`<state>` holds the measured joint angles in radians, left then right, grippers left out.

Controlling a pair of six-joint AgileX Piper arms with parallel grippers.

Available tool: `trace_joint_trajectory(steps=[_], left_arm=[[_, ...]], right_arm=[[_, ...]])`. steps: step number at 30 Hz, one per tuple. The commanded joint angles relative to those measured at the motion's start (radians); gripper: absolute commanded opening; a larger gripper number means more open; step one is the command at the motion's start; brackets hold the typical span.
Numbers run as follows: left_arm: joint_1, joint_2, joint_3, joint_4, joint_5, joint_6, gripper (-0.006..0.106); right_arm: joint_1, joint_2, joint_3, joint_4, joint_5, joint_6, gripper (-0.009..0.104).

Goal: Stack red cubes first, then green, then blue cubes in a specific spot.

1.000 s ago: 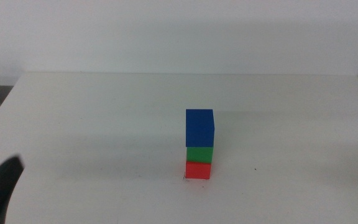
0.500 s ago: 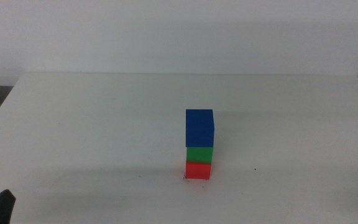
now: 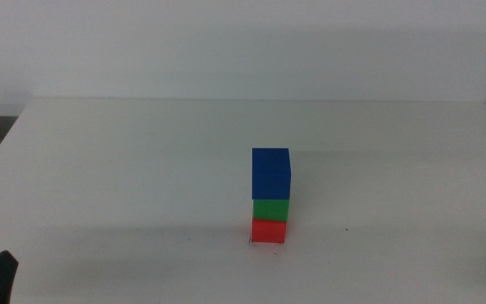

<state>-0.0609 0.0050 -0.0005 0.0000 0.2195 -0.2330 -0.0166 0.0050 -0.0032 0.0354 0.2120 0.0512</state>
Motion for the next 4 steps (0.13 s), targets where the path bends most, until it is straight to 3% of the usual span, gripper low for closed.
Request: trace_joint_trajectory(steps=[1, 4], left_arm=[[0.003, -0.005, 0.001, 0.000, -0.014, 0.000, 0.094], [0.003, -0.005, 0.001, 0.000, -0.014, 0.000, 0.094]], right_arm=[[-0.005, -0.005, 0.003, -0.007, -0.002, 0.005, 0.093], [-0.005, -0.005, 0.003, -0.007, -0.002, 0.005, 0.093]])
